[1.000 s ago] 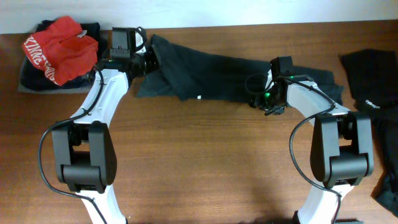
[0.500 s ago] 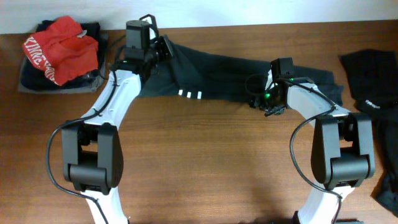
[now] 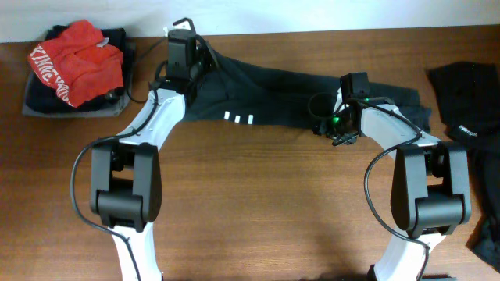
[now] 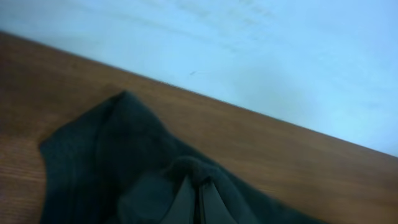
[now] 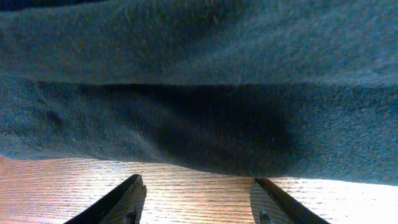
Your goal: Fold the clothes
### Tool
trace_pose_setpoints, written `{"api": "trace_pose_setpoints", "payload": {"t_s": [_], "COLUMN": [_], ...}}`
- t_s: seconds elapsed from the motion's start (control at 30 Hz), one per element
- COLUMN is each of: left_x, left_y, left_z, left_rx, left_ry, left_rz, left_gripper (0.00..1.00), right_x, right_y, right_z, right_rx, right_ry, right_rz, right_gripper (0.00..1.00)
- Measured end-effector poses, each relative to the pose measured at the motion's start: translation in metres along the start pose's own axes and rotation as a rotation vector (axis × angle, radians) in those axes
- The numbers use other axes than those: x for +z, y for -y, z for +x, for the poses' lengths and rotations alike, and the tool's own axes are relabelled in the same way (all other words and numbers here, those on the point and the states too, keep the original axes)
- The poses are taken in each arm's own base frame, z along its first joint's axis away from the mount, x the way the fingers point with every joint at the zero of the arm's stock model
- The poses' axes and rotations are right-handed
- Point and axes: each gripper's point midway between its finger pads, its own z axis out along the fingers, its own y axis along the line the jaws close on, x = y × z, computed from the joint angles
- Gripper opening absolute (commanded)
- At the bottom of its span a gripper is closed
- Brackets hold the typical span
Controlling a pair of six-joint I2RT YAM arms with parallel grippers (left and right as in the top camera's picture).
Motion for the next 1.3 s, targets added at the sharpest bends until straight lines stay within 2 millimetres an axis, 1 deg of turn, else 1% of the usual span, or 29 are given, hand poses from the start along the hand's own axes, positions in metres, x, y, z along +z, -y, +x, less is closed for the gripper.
{"api": "trace_pose_setpoints", "payload": {"t_s": [0.1,0.17,0.37,0.43,0.47,0.53,0.57,0.6,0.63,0.77,0.8,0.97,1.1,1.17,1.23,1.3], "left_x": [0.009,0.013,0.019,0.023,0.026,0.034,0.036,0.038,0.040,0.040,0.040,0.039,0.034,0.024,0.010,-0.006], "left_y": [-0.010,-0.014,-0.027,-0.031,-0.035,-0.042,-0.045,-0.046,-0.048,-0.049,-0.049,-0.051,-0.057,-0.057,-0.052,-0.044], "left_z": [0.006,0.006,-0.007,-0.007,-0.004,0.006,0.009,0.011,0.013,0.011,0.010,0.011,0.023,0.022,0.013,0.000], "left_rx": [0.000,0.000,-0.004,0.002,0.009,0.034,0.048,0.061,0.073,0.102,0.110,0.196,0.234,0.247,0.256,0.257], "left_ry": [0.009,0.024,0.119,0.138,0.137,0.127,0.125,0.123,0.120,0.131,0.134,0.118,0.042,0.009,-0.002,0.003], "left_rz": [-0.032,-0.052,-0.117,-0.133,-0.143,-0.165,-0.170,-0.174,-0.180,-0.188,-0.190,-0.205,-0.236,-0.249,-0.252,-0.250], "left_gripper": [0.01,0.01,0.01,0.01,0.02,0.11,0.27,0.47,0.59,0.87,0.99,0.99,0.99,0.99,0.99,0.99], "right_x": [0.000,0.000,0.000,0.000,0.000,0.000,0.001,0.001,0.001,0.002,0.003,0.003,0.002,0.001,-0.003,-0.011], "right_y": [0.000,0.000,0.000,0.000,0.000,-0.001,-0.001,-0.001,-0.002,-0.005,-0.005,-0.006,-0.006,-0.005,-0.003,-0.006], "right_z": [0.000,0.000,0.001,0.001,0.001,0.001,0.001,0.001,0.001,0.002,0.002,0.002,0.002,0.003,0.006,-0.001], "right_rx": [0.000,0.001,0.001,0.001,0.000,-0.006,-0.010,-0.014,-0.018,-0.034,-0.038,-0.040,-0.015,0.007,0.025,0.031], "right_ry": [0.001,0.000,0.001,0.001,0.002,0.005,0.007,0.009,0.011,0.019,0.020,0.024,0.025,0.018,0.006,0.031], "right_rz": [0.000,0.000,0.000,0.001,0.003,0.012,0.018,0.023,0.031,0.047,0.050,0.053,0.052,0.055,0.060,0.051], "right_gripper": [0.59,0.59,0.59,0.59,0.59,0.59,0.59,0.59,0.59,0.59,0.59,0.60,0.60,0.61,0.68,0.70]}}
